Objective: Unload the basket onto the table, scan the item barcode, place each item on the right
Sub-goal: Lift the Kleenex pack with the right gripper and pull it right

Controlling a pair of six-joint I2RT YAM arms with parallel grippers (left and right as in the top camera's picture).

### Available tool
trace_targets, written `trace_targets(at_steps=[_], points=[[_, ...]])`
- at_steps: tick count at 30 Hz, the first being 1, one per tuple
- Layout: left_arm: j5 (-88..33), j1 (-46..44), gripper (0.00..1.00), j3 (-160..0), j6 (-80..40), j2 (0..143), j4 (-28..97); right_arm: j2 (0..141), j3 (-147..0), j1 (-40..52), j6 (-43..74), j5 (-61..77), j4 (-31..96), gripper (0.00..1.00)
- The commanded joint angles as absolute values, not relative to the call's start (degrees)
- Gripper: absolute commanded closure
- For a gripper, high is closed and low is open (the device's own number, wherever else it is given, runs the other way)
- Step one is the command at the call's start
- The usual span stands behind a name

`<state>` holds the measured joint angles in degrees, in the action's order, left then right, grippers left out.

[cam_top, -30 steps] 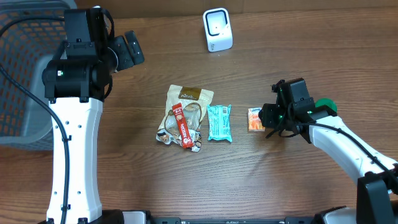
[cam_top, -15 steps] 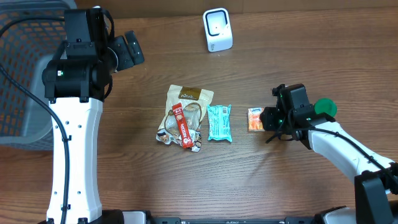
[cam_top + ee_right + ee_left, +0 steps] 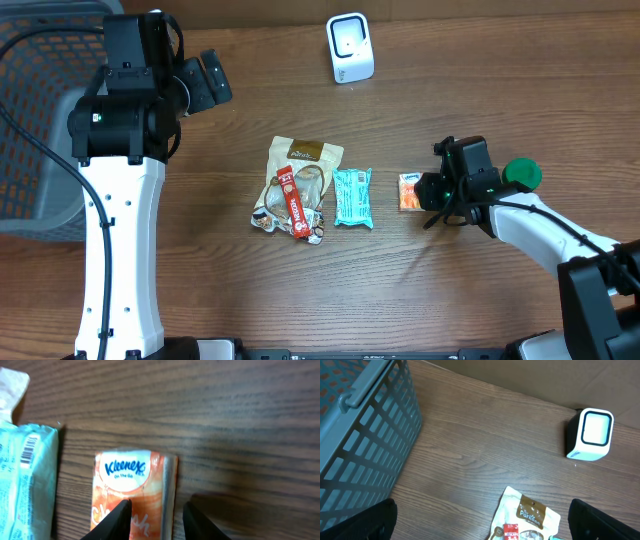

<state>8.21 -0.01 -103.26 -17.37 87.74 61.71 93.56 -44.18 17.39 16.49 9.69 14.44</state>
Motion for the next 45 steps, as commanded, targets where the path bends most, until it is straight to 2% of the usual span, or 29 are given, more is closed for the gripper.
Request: trace_targets(at_steps=[1, 16, 18, 21, 27, 38, 42, 45], points=[[8.3, 0.0, 0.0, -104.2, -16.3, 86.9, 61.5, 93.9, -43.4, 17.6, 16.4, 10.6, 14.0, 0.65], [8.3, 0.0, 0.0, -104.2, -16.3, 86.9, 61.5, 97.6, -43.4, 17.6, 15.7, 10.5, 16.2, 0.65], [8.3, 0.0, 0.0, -104.2, -16.3, 86.9, 61.5, 98.5, -43.4, 17.6, 14.5, 10.5, 16.4, 0.72], [8.3, 0.0, 0.0, -104.2, -16.3, 86.9, 61.5, 97.9, -44.0, 17.5, 14.5, 10.4, 17.3, 0.96], [8.3, 0.0, 0.0, -104.2, -16.3, 86.9, 61.5, 92.1, -48.6, 14.9, 15.0, 14.4, 22.5, 0.96], [8.3, 0.0, 0.0, -104.2, -16.3, 86.9, 61.5, 84.9, -50.6, 0.0, 14.3, 53.1, 26.8, 0.96], [8.3, 0.0, 0.0, -104.2, -16.3, 86.9, 61.5, 84.9, -50.6, -4.9, 7.2, 75.3, 27.2, 0.96], [8.3, 0.0, 0.0, -104.2, -16.3, 86.9, 61.5, 84.9, -50.6, -7.0, 6.9, 82.6, 27.1, 0.96]])
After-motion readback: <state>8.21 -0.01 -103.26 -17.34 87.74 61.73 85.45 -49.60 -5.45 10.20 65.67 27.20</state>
